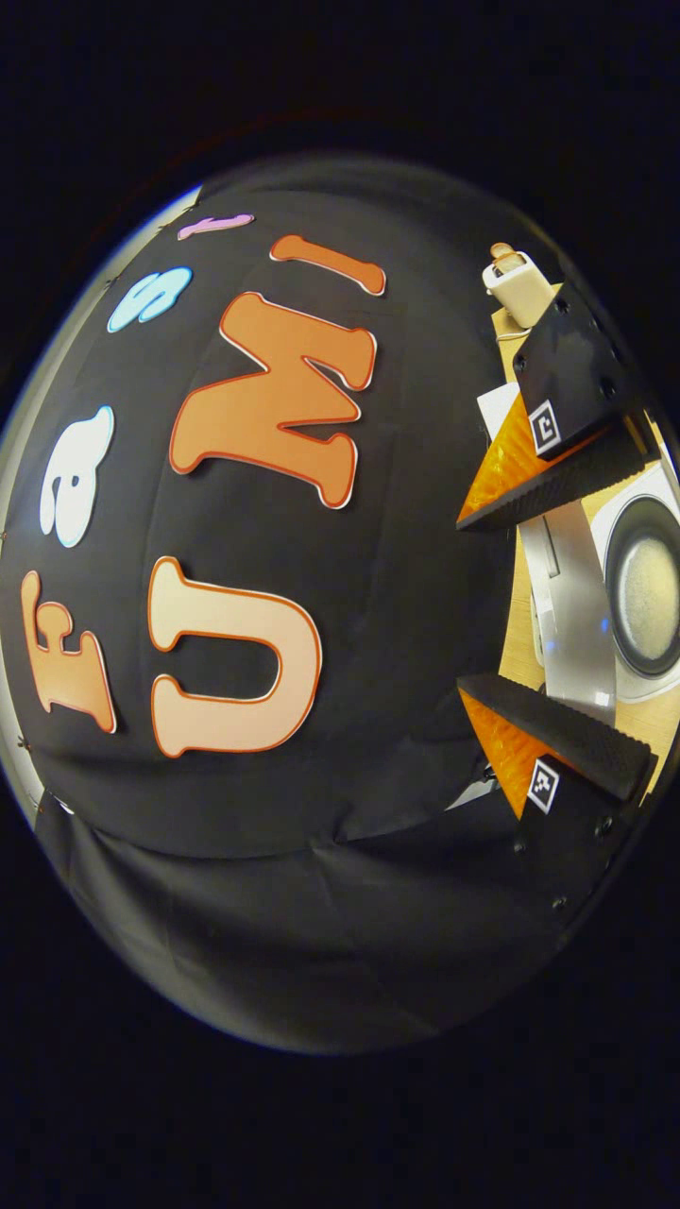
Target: Close the left gripper, press the button to open the rice cooker; take a wooden spoon from the chopstick holder with the right hand, scoop a spoonful of rice and pour it into the rice cooker, then put the wooden spoon back into the chopstick holder.
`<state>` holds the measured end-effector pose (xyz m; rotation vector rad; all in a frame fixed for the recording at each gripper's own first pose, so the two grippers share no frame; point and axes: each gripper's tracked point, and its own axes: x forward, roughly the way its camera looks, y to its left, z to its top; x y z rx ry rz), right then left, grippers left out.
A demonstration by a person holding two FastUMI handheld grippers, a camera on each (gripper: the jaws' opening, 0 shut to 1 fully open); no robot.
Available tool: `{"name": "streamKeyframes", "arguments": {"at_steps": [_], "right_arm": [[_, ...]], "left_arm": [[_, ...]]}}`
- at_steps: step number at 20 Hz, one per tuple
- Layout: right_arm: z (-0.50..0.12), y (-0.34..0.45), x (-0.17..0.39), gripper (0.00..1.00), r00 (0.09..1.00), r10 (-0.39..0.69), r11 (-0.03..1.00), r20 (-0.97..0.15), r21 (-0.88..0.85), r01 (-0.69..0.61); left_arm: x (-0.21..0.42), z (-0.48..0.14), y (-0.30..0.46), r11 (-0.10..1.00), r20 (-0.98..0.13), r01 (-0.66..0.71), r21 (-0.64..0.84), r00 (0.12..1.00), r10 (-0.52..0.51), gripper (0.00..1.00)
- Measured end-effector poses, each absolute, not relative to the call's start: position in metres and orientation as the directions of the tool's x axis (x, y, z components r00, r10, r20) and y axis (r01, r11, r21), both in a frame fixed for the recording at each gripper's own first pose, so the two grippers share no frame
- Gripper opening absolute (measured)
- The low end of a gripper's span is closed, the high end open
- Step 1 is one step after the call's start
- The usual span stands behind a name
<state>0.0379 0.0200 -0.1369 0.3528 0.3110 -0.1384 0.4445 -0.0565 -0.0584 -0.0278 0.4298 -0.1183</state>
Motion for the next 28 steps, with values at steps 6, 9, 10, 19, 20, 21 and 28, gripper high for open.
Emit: {"name": "streamKeyframes", "arguments": {"at_steps": [6,9,10,19,20,21,28], "right_arm": [[-0.095,0.042,0.027,0.95,0.967,-0.001,0.959,-0.253,0.274,0.072],[-0.086,0.061,0.019,0.95,0.971,0.06,0.971,-0.232,0.239,-0.003],[-0.086,0.069,0.015,0.95,0.969,0.084,0.973,-0.231,0.227,-0.03],[-0.108,0.111,-0.015,0.95,0.935,0.201,0.966,-0.293,0.216,-0.14],[-0.111,0.112,-0.019,0.95,0.932,0.203,0.967,-0.302,0.212,-0.142],[-0.114,0.112,-0.021,0.95,0.928,0.204,0.967,-0.311,0.21,-0.142],[-0.134,0.105,-0.034,0.95,0.913,0.186,0.97,-0.364,0.217,-0.111]], "left_arm": [[0.396,-0.065,-0.071,0.981,-0.438,0.17,-0.098,0.877,-0.196,1.0],[0.355,-0.084,-0.085,0.969,-0.472,0.215,-0.12,0.847,-0.246,1.0],[0.343,-0.09,-0.088,0.968,-0.469,0.221,-0.118,0.847,-0.251,1.0],[0.231,-0.222,-0.092,0.969,-0.539,0.249,0.003,0.816,-0.208,1.0],[0.228,-0.233,-0.092,0.969,-0.551,0.247,0.026,0.812,-0.192,1.0],[0.224,-0.242,-0.093,0.97,-0.558,0.24,0.036,0.81,-0.18,1.0],[0.226,-0.269,-0.093,0.973,-0.58,0.224,0.05,0.8,-0.155,1.0]]}}
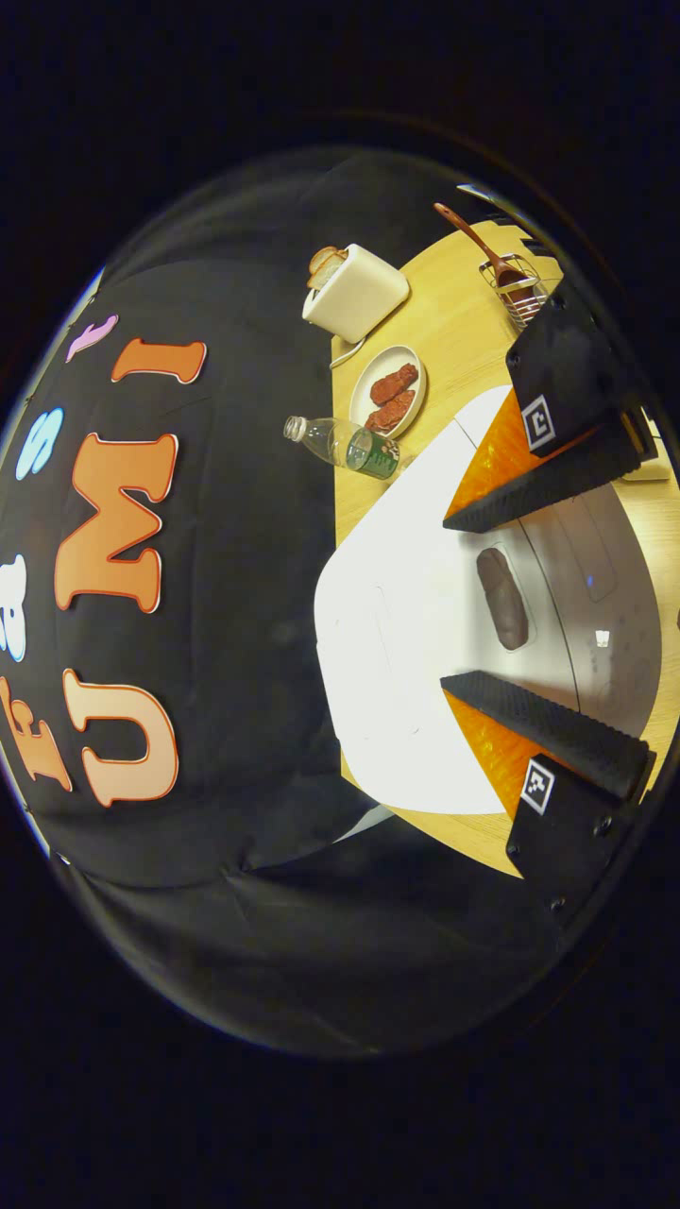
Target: Close the left gripper, press the button to open the rice cooker; take a wooden spoon from the chopstick holder with the right hand, scoop a spoonful of rice and pour it into the rice cooker, then put the wooden spoon back into the chopstick holder.
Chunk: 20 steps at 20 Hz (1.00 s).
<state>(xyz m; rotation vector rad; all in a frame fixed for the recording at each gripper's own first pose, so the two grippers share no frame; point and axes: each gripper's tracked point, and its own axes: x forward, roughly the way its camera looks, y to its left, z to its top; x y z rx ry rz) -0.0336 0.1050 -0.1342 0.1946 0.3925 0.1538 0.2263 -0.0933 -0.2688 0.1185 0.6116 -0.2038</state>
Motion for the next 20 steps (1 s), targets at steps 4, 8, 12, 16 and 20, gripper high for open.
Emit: {"name": "streamKeyframes", "arguments": {"at_steps": [4,8,12,16,20], "right_arm": [[-0.131,0.104,-0.033,0.95,0.914,0.184,0.974,-0.361,0.191,-0.121],[-0.116,0.101,-0.028,0.95,0.923,0.19,0.974,-0.335,0.183,-0.134],[-0.096,0.098,-0.016,0.95,0.933,0.203,0.974,-0.298,0.163,-0.159],[-0.071,0.1,-0.009,0.95,0.939,0.229,0.97,-0.256,0.144,-0.197],[-0.049,0.104,-0.003,0.95,0.947,0.244,0.967,-0.209,0.125,-0.222]], "left_arm": [[0.222,-0.256,-0.095,0.968,-0.566,0.24,0.076,0.809,-0.156,1.0],[0.202,-0.234,-0.098,0.967,-0.543,0.253,0.019,0.815,-0.202,1.0],[0.18,-0.177,-0.08,0.972,-0.445,0.234,-0.031,0.867,-0.223,1.0],[0.152,-0.102,-0.049,0.978,-0.327,0.2,-0.057,0.922,-0.208,0.99],[0.108,-0.025,-0.011,0.982,-0.197,0.166,-0.085,0.964,-0.18,0.99]]}}
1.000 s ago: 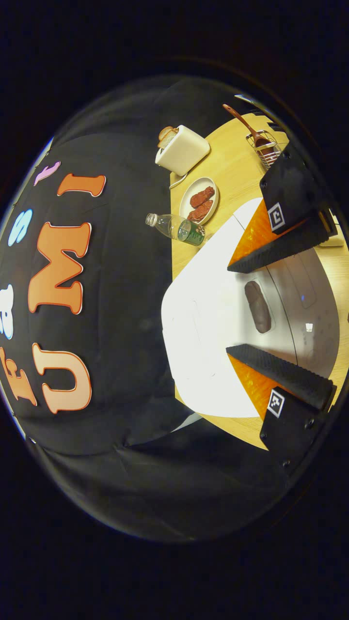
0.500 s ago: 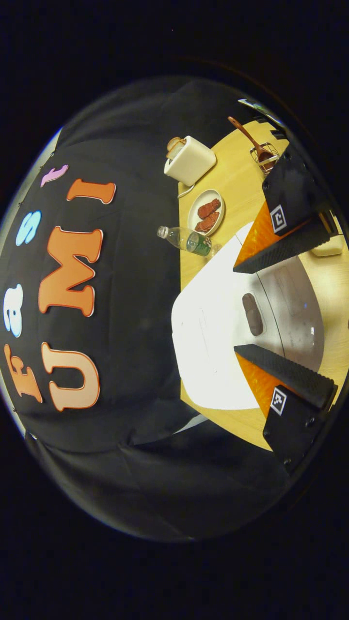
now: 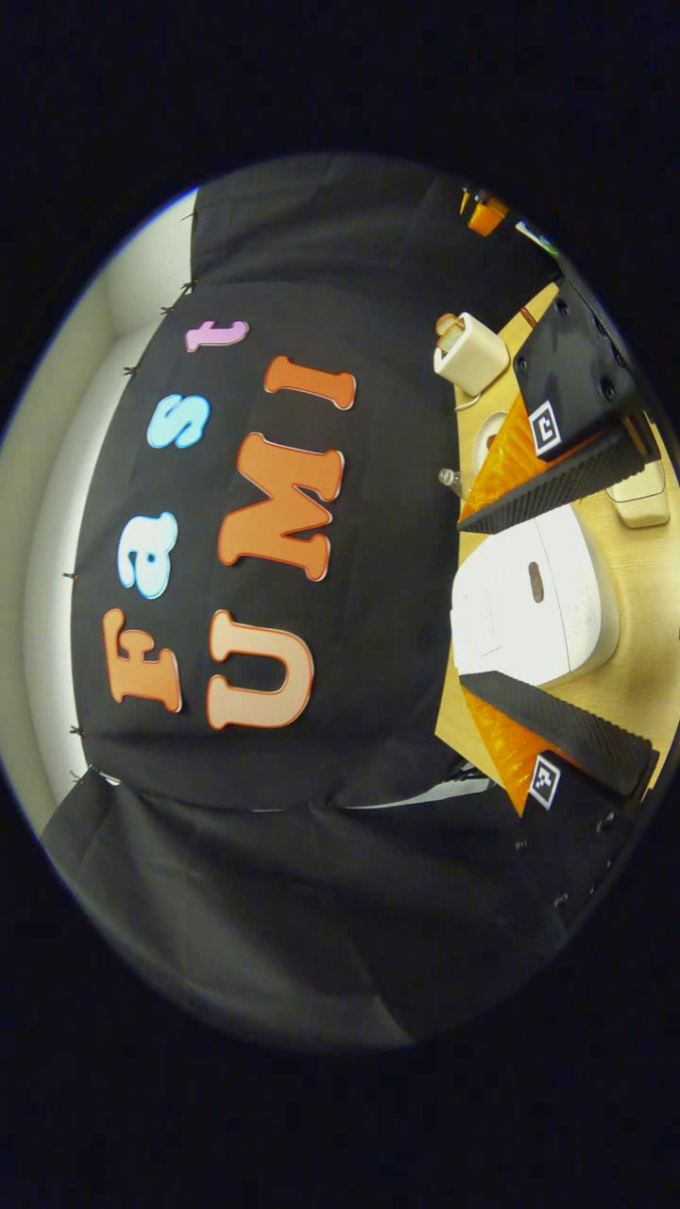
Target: Close the left gripper, press the button to open the rice cooker; take a wooden spoon from the chopstick holder with the right hand, scoop a spoonful of rice and pour it into the rice cooker, then put the wooden spoon back into the chopstick holder.
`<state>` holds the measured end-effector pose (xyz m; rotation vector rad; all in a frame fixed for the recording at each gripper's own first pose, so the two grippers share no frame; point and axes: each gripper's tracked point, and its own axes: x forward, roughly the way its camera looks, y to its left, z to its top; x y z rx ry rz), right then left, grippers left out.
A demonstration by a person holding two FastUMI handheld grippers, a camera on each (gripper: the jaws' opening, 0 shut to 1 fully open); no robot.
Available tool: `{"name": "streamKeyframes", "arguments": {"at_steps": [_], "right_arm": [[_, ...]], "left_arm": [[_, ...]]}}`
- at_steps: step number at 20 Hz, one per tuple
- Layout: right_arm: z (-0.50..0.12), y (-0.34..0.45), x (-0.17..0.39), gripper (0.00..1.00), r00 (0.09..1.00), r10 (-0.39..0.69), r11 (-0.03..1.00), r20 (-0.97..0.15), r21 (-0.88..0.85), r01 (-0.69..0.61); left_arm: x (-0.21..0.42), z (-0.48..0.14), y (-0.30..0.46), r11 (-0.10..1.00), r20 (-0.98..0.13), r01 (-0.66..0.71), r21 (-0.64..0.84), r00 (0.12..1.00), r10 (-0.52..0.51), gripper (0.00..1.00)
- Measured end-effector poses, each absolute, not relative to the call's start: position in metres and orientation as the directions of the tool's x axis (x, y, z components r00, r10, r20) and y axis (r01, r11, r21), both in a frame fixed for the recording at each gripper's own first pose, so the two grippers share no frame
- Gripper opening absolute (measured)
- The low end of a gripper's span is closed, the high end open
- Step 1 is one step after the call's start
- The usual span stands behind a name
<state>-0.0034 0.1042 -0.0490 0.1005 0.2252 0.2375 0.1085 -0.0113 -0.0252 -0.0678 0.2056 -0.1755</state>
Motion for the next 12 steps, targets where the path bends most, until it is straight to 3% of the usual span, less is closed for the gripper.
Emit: {"name": "streamKeyframes", "arguments": {"at_steps": [4,12], "right_arm": [[-0.027,0.111,-0.007,0.95,0.948,0.263,0.961,-0.178,0.129,-0.243],[0.013,0.114,-0.014,0.95,0.956,0.266,0.962,-0.12,0.104,-0.254]], "left_arm": [[0.069,0.03,0.028,0.993,-0.09,0.111,-0.025,0.99,-0.113,1.0],[0.032,0.064,0.052,0.997,-0.029,0.075,-0.03,0.997,-0.076,1.0]]}}
